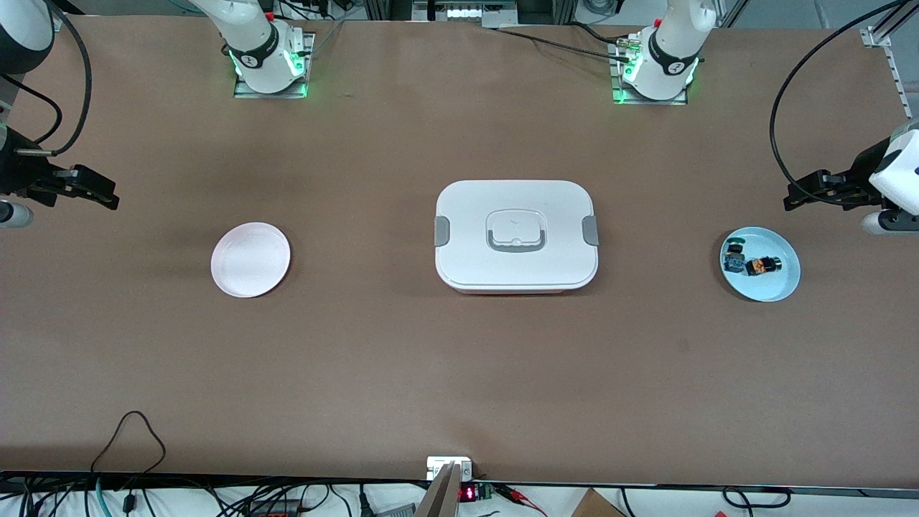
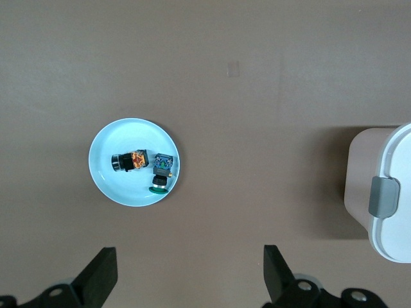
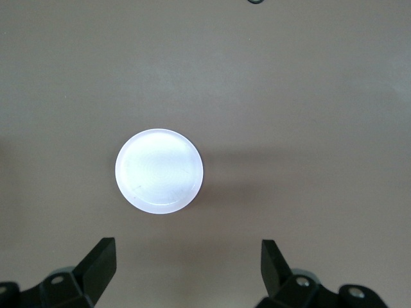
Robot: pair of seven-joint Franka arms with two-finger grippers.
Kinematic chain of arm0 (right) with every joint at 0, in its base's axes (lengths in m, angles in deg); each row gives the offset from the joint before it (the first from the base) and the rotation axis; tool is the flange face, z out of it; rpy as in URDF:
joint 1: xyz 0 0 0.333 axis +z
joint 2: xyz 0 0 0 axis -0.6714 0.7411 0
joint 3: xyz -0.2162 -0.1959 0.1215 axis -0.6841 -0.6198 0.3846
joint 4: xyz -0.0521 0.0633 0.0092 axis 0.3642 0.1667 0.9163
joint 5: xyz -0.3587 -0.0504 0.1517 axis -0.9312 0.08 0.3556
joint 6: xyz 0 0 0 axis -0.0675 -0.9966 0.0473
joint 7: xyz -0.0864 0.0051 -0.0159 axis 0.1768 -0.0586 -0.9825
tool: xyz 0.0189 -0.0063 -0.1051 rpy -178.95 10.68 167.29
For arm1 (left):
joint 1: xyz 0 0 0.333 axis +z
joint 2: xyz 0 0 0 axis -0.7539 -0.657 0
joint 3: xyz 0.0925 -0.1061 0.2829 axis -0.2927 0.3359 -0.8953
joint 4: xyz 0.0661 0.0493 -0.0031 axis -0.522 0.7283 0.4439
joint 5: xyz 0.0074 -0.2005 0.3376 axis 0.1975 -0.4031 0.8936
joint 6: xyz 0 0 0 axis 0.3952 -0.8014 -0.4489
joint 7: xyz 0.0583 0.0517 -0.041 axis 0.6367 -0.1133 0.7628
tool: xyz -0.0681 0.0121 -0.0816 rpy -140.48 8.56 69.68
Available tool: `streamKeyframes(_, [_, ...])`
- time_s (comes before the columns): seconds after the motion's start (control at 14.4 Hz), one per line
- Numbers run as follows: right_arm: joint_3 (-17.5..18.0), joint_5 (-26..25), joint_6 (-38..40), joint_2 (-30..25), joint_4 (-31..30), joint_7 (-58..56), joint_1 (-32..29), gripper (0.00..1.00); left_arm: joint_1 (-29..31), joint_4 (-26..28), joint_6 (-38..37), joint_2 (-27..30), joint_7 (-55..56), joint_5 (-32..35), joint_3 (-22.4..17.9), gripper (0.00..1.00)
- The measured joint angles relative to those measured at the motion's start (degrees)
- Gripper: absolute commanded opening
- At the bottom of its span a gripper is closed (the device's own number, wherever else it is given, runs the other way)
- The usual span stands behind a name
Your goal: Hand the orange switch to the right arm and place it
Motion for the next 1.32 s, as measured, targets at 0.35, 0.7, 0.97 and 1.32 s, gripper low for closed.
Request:
streamKeyframes(0.35, [0.00, 0.04, 0.00, -0.02, 0.06, 0.03, 0.00, 1.00, 0.02, 0.00, 0.00, -0.01, 0.00, 0.00, -0.03, 1.00])
streamKeyframes(0.7, [0.00, 0.04, 0.01, -0.02, 0.07, 0.04, 0.00, 1.00, 0.05, 0.00, 0.00, -0.02, 0.01, 0.03, -0.06, 1.00])
streamKeyframes(0.97, [0.00, 0.04, 0.00, -0.02, 0.07, 0.05, 0.00, 1.00, 0.02, -0.08, -2.93, -0.06, 0.04, 0.04, -0.02, 1.00])
streamKeyframes(1.32, [0.00, 0.05, 0.00, -0.02, 0.08, 0.06, 0.00, 1.00, 0.18, 0.04, -6.12, -4.41, 0.27, 5.23, -0.19, 1.00])
